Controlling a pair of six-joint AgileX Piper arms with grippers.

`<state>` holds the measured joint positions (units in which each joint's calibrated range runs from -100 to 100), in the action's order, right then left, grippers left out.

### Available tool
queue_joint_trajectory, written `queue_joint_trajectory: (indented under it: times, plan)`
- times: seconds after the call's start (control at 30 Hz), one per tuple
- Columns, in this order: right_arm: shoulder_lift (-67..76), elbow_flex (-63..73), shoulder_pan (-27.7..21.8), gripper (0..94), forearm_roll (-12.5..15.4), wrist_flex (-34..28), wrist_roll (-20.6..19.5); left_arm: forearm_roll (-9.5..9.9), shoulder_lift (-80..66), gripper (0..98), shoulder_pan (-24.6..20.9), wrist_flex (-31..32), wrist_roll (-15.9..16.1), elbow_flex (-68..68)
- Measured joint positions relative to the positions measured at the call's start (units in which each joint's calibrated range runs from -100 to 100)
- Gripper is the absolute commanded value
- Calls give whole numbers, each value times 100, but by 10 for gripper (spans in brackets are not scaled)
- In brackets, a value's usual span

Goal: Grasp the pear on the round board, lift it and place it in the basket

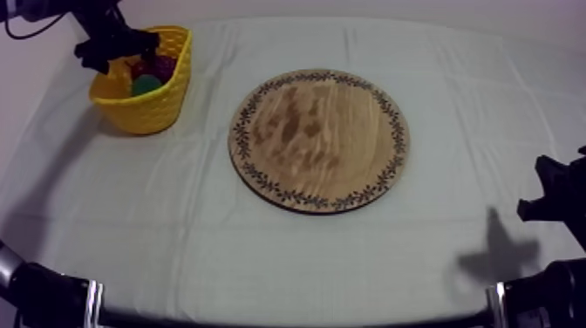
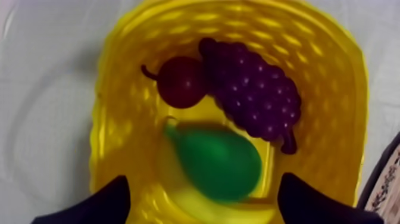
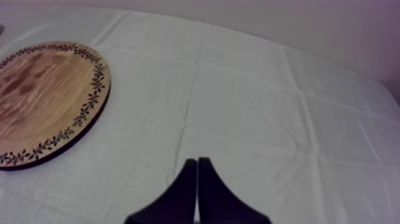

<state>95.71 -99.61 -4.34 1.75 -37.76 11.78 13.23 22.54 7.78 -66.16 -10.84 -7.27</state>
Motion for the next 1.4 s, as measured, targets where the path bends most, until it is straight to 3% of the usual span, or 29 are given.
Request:
queue_joint_trajectory:
  times: [0.1,0.23,0.33,0.6,0.8,1.0,1.23,1.4]
  plan:
    - [0,0,0,5,0,0,0,0,-155,657,-4,58,-12,-8]
    - [0,0,0,5,0,0,0,57,-510,202,-18,584,64,-244]
    - [0,0,-4,5,0,0,0,90,-942,70,-68,1136,139,-504]
    - [0,0,-4,5,0,0,0,67,-2437,4,-330,2438,-104,-1344]
    - [0,0,0,5,0,0,0,69,-4004,0,-605,3424,-56,-2604]
    - [0,0,0,5,0,0,0,451,-5871,0,-595,4296,-165,-4324]
    - [0,0,0,5,0,0,0,574,-8258,0,-566,4925,-303,-6544]
    - [0,0,0,5,0,0,0,568,-9829,0,-518,4837,-276,-7855]
